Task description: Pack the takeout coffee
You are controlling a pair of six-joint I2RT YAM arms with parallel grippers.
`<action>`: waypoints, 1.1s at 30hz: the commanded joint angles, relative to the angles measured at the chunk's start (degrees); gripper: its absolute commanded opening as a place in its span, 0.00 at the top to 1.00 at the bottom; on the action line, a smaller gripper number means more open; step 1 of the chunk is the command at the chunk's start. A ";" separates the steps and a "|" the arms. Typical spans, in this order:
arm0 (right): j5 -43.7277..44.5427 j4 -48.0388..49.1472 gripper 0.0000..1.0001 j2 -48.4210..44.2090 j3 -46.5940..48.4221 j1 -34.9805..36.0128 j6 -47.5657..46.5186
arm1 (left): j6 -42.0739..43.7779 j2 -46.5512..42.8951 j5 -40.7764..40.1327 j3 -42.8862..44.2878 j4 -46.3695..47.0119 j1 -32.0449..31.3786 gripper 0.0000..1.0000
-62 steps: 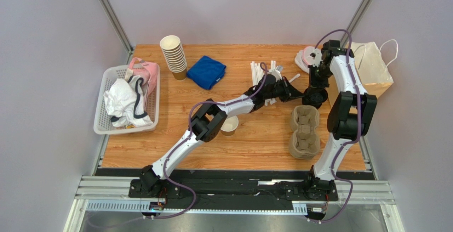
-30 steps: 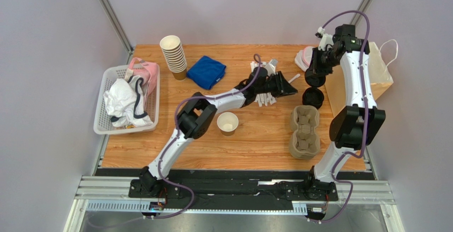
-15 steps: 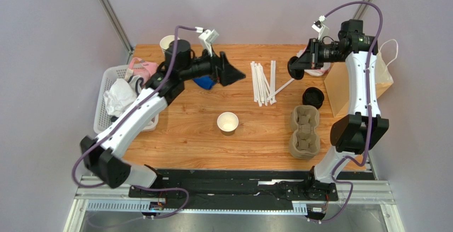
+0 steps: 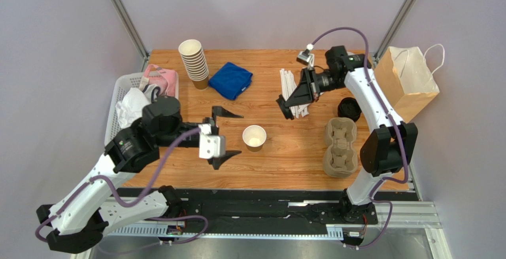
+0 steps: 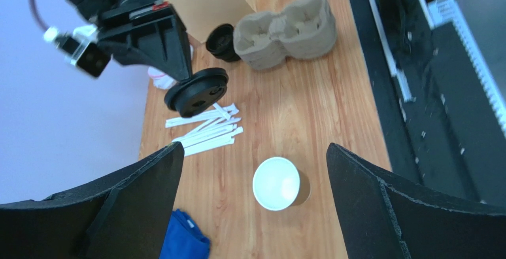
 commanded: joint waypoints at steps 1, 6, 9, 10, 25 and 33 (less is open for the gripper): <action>-12.72 -8.99 1.00 -1.60 -1.21 3.68 -0.55 | 15.78 0.85 -5.32 -5.12 3.71 -2.73 0.04; -12.72 -7.34 1.00 -3.79 -0.68 8.86 -5.30 | -2.70 -2.12 -7.95 -13.10 20.40 -1.94 0.14; -12.72 -8.39 1.00 -3.54 -0.94 10.98 -7.33 | -15.37 -2.49 -14.86 -17.42 29.90 -1.50 0.24; -12.72 -9.44 1.00 -3.18 -1.12 11.24 -7.94 | -17.60 -2.58 -15.95 -18.39 32.01 -1.15 0.24; -4.82 -13.49 1.00 -4.05 -2.61 21.52 -13.93 | 1.78 -0.99 5.30 -24.03 32.75 1.67 0.07; -1.57 -13.93 1.00 -4.76 -1.91 24.95 -14.10 | 11.46 0.67 10.49 -21.39 22.02 1.67 0.26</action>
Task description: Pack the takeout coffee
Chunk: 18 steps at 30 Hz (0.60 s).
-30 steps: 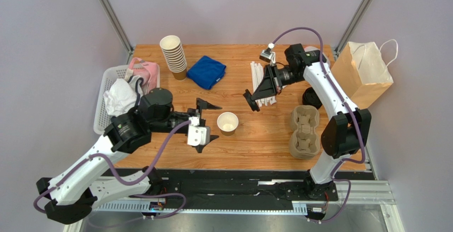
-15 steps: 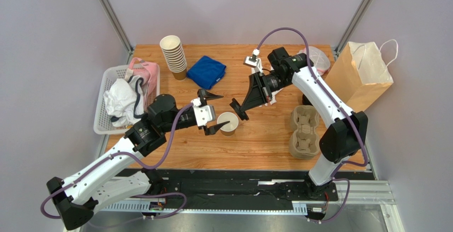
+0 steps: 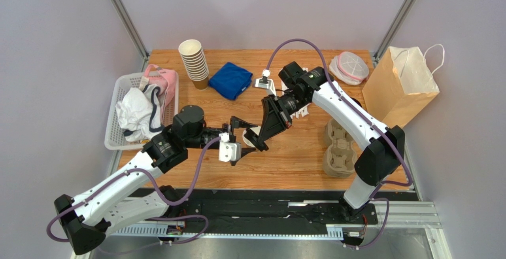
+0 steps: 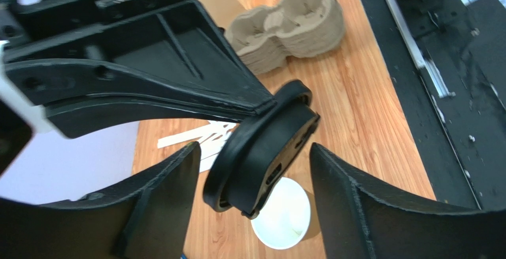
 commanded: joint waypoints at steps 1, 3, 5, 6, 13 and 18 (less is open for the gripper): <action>0.97 -13.69 1.00 -2.88 0.93 1.06 -2.01 | 7.84 1.20 5.40 3.33 -6.62 -0.06 0.28; 1.85 -14.13 1.00 -2.97 0.93 1.68 -2.63 | 8.36 1.55 5.75 4.12 -7.85 0.03 0.39; 2.82 -14.83 1.00 -2.88 1.10 1.95 -3.42 | 8.72 1.99 6.10 5.00 -8.91 -0.06 0.45; 3.00 -15.10 1.00 -2.88 1.19 2.21 -3.68 | 8.72 2.17 6.37 5.26 -9.87 -0.06 0.52; 8.52 -15.45 0.83 0.27 7.60 1.25 -1.76 | 2.23 3.13 5.23 7.81 -12.51 -0.06 0.84; 21.08 -14.49 0.36 3.62 19.28 -5.24 0.35 | -11.74 5.32 5.23 11.76 -15.49 1.34 0.89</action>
